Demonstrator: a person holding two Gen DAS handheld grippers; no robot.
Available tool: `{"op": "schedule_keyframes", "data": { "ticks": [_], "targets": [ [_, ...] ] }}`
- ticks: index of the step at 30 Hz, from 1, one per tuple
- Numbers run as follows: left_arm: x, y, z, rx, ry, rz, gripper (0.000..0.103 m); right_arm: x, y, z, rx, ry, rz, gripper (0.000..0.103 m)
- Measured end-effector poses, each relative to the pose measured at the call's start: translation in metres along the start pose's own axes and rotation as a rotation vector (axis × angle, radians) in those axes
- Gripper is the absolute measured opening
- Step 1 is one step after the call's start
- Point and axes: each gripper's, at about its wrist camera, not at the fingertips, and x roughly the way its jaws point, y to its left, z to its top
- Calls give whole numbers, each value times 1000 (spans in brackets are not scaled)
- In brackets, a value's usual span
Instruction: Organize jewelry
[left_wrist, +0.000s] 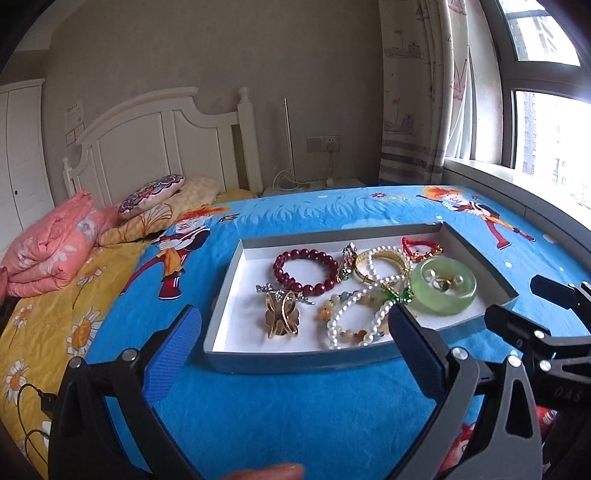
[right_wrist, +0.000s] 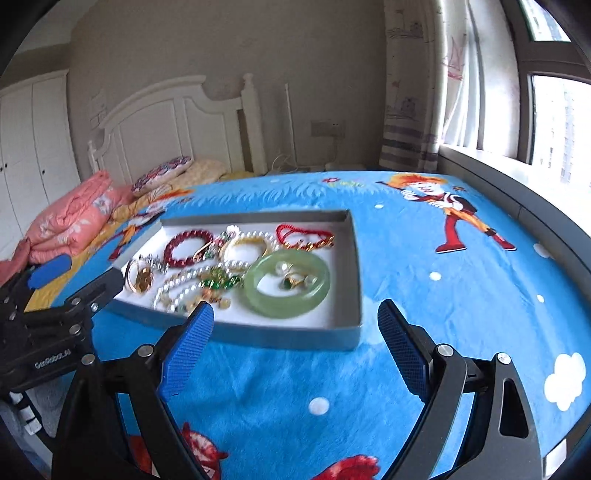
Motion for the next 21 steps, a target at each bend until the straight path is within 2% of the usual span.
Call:
{"op": "schedule_keyframes", "data": {
  "ticks": [5,13,21],
  "targets": [
    [7,2,-7,-15,22,3,100,-2,9,-3,-28,-26,-9,86],
    [2,5,-6,-38,-12,-12,100,1,11,-2,-34,-30,-32,86],
    [3,7,-6,-39,-4,-20,100,1,12,-2,-37,-31,-32,86]
  ]
}}
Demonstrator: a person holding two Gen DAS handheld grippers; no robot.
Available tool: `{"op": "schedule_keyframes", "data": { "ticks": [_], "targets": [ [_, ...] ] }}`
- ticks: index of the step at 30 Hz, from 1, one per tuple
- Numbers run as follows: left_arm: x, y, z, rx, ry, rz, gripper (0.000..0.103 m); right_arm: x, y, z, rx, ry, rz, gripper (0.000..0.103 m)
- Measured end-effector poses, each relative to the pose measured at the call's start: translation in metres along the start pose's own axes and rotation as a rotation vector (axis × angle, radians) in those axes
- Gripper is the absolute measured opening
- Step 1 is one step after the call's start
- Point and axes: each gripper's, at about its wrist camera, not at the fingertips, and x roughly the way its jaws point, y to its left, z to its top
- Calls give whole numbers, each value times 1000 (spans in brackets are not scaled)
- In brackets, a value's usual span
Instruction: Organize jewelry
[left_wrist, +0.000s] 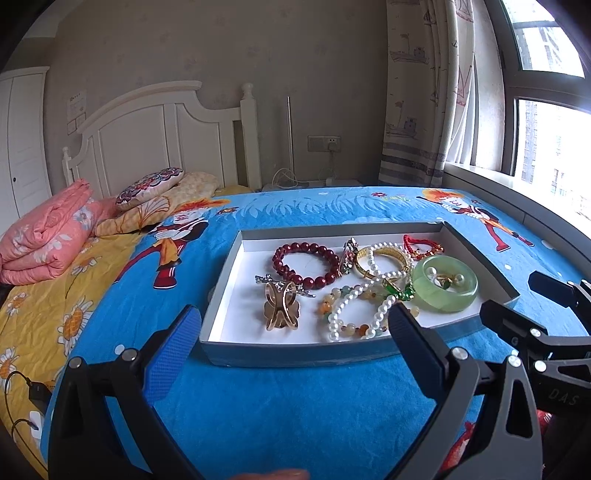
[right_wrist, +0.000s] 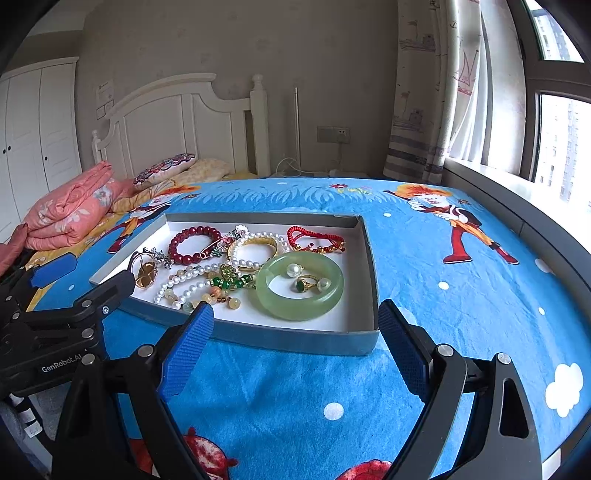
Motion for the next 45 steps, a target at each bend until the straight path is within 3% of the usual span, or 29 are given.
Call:
{"op": "schedule_keyframes", "data": {
  "ticks": [45],
  "targets": [
    [2,-1,-3,3,11,14,100,0,0,0,2,2,2,86]
  ]
}}
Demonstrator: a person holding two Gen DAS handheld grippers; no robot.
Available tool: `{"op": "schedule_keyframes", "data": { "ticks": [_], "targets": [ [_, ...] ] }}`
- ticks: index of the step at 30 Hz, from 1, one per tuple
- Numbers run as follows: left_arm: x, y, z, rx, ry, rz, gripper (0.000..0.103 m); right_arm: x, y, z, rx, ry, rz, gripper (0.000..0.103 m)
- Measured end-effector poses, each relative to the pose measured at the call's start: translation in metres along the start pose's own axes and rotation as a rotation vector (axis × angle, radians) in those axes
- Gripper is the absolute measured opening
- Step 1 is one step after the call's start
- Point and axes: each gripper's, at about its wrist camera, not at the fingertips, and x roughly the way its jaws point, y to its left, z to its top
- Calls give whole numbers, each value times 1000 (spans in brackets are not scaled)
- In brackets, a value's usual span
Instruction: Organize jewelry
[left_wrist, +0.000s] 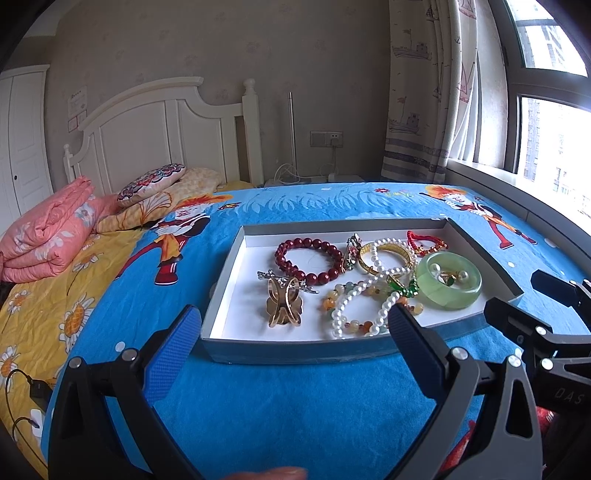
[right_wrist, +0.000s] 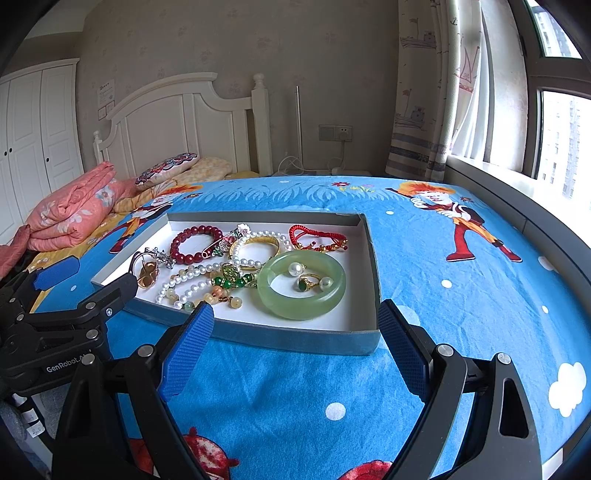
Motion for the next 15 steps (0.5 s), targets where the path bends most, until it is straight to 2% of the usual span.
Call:
{"op": "schedule_keyframes", "data": {
  "ticks": [15],
  "targets": [
    [-1,0,2,-1,-2,-1,100,0,0,0,1,1,1,86]
  ]
}}
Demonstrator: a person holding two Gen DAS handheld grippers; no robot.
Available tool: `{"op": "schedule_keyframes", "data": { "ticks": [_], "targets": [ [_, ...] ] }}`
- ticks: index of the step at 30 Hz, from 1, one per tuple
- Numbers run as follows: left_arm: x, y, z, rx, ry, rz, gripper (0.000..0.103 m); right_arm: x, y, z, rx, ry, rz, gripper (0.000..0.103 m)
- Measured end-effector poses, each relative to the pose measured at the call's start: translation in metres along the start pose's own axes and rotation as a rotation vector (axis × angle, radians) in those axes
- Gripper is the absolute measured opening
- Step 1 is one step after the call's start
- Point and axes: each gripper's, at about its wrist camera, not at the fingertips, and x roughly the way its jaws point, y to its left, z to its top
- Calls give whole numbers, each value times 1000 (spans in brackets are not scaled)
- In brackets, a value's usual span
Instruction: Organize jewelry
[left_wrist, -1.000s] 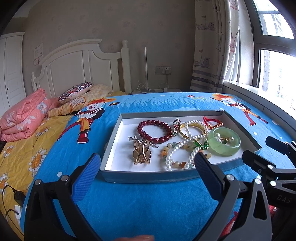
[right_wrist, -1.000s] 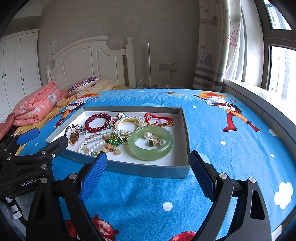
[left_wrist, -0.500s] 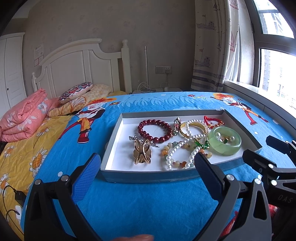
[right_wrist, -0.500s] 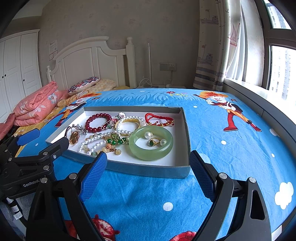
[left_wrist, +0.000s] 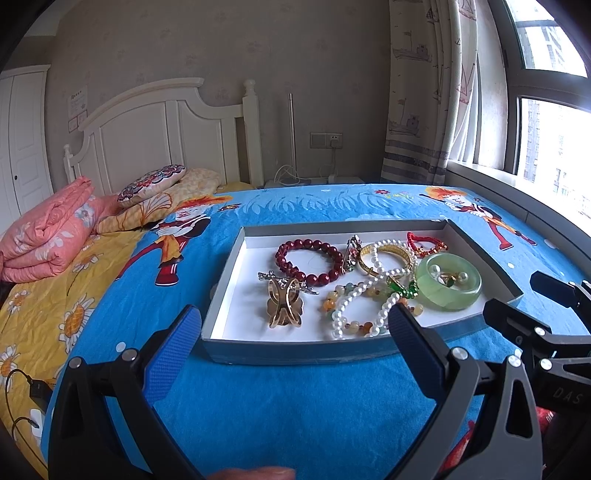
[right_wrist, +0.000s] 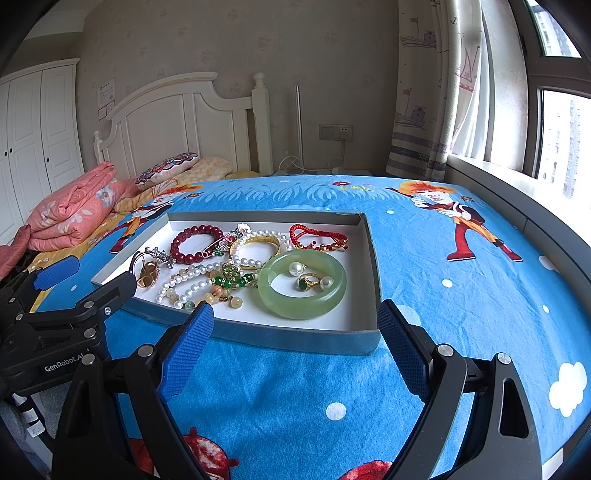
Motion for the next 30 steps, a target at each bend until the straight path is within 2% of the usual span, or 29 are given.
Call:
{"op": "schedule_keyframes", "data": {
  "ticks": [22,26,30],
  "targets": [
    [0,-1,1,10,0,-3,100,-1,3,-1,2,2,2,86],
    [0,-3,0,28,5,14,100,-1,2,-1,2,2,2,86],
    [-6,-3,-2,29,-35,47,101,-1,1,-1,3,2,3,86]
  ]
}}
